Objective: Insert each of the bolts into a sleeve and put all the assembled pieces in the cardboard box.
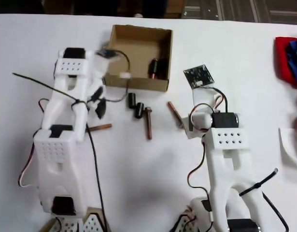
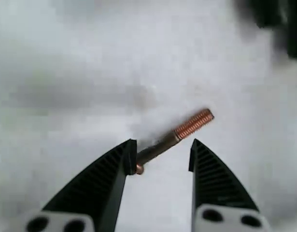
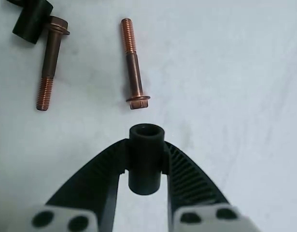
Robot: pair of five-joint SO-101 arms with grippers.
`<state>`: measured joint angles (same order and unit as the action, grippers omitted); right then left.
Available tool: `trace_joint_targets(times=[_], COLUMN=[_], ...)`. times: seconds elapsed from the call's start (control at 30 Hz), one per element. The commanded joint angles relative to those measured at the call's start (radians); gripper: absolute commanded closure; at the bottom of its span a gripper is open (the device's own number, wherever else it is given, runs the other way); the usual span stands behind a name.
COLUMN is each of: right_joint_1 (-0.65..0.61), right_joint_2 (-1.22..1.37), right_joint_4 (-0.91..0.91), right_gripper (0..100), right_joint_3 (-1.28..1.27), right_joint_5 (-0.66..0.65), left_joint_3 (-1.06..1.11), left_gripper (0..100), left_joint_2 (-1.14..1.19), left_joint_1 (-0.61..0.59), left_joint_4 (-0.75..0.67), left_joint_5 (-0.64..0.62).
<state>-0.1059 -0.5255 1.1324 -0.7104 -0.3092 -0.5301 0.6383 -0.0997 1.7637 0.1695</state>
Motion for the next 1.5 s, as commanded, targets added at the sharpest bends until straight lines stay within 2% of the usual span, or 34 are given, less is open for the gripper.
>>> trace_joint_targets(times=[0.0,0.1,0.4,0.83,0.97,1.1,1.27,1.47], right_joint_1=[-0.001,-0.001,0.005,0.002,-0.001,-0.001,0.002,0.007], right_joint_2=[-0.042,-0.042,-0.042,-0.042,-0.042,-0.042,-0.042,-0.042], right_joint_4=[-0.004,-0.004,-0.004,-0.005,-0.005,-0.005,-0.005,-0.005], right_gripper=[97.5,97.5,97.5,97.5,97.5,97.5,97.5,97.5], right_joint_3=[0.011,0.012,0.012,0.012,0.012,0.012,0.012,0.012], right_joint_5=[0.003,0.003,0.000,-0.002,0.000,0.002,0.002,-0.002], left_joint_3=[0.058,0.134,0.165,0.294,0.292,0.225,0.170,0.297], left_gripper=[80,80,80,80,80,80,80,80], left_joint_2=[-0.068,-0.043,0.017,0.028,0.026,0.014,0.008,-0.140], left_joint_1=[0.018,0.020,0.009,0.011,0.011,0.011,0.012,0.051], left_joint_4=[0.020,0.008,0.015,0.009,0.005,0.018,0.025,0.025], left_joint_5=[-0.729,-0.945,-1.149,-1.137,-1.089,-0.987,-0.977,-0.977])
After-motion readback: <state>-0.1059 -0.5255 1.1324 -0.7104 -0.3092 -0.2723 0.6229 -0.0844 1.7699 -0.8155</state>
